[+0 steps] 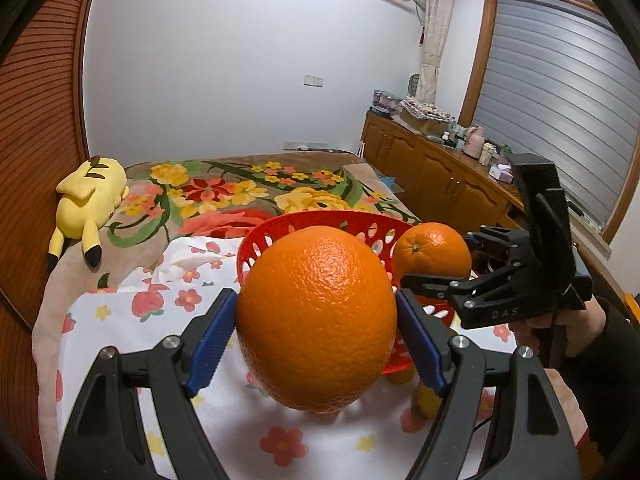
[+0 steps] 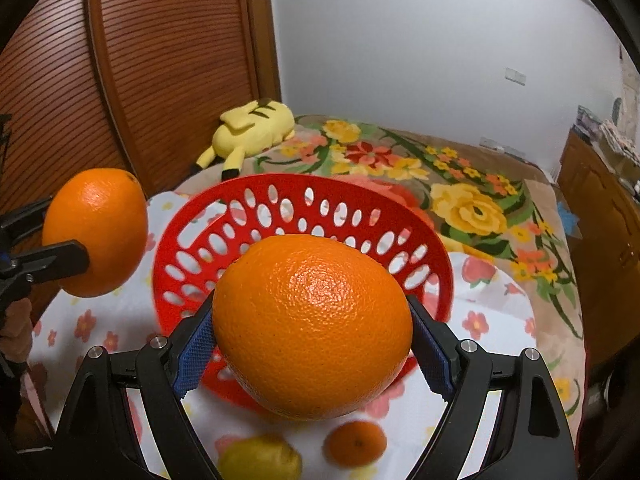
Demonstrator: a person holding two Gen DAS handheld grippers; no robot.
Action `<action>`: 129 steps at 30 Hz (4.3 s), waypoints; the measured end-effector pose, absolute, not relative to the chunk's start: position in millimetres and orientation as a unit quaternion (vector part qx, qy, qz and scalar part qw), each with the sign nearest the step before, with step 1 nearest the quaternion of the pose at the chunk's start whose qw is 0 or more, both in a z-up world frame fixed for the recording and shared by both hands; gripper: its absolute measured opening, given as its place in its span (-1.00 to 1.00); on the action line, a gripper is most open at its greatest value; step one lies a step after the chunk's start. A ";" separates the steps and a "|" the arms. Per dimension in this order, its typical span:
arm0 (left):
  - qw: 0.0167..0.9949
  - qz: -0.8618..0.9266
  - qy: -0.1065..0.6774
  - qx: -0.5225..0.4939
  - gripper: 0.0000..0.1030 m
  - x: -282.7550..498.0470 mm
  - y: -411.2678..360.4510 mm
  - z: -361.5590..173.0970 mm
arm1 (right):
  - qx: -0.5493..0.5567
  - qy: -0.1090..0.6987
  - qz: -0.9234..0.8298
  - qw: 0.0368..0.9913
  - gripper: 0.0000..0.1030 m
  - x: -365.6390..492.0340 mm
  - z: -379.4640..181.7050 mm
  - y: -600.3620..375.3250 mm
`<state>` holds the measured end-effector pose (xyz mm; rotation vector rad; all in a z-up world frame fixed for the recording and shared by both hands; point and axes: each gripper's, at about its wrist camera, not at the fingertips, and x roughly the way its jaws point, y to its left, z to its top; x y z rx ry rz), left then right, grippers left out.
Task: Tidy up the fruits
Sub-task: 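Lift both large oranges and carry them over the red basket, then open the right tool to drop its orange while the left tool lowers and releases its orange, then move the left tool to a tangerine while the right tool reaches a yellow pear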
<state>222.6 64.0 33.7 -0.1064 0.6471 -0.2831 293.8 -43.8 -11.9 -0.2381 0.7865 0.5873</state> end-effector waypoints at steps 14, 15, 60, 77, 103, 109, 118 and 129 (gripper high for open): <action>0.934 -0.141 0.324 -0.050 0.52 251.3 63.6 29.7 | -0.147 0.412 0.287 0.852 0.71 336.3 -40.5 -24.7; 0.934 -0.143 0.324 -0.050 0.52 251.9 62.3 29.4 | -0.147 0.413 0.287 0.851 0.71 337.6 -41.3 -24.0; 0.926 -0.151 0.343 -0.042 0.52 269.3 43.3 11.3 | -0.120 0.383 0.265 0.877 0.78 338.0 -23.3 -43.9; 0.913 -0.155 0.375 -0.022 0.53 284.4 13.9 -14.2 | -0.101 0.363 0.261 0.889 0.78 317.7 -12.8 -76.7; 0.938 -0.109 0.325 -0.042 0.57 283.2 36.3 13.8 | -0.095 0.371 0.258 0.887 0.78 299.9 -21.6 -85.1; 0.940 -0.113 0.319 -0.045 0.57 268.0 44.2 19.0 | -0.086 0.367 0.252 0.891 0.78 283.8 -17.5 -91.7; 0.944 -0.124 0.305 -0.033 0.58 226.6 46.1 21.4 | -0.065 0.354 0.247 0.900 0.78 243.6 -14.8 -94.1; 0.946 -0.131 0.297 -0.019 0.61 182.5 44.3 7.5 | -0.045 0.351 0.233 0.906 0.78 188.0 -32.7 -88.2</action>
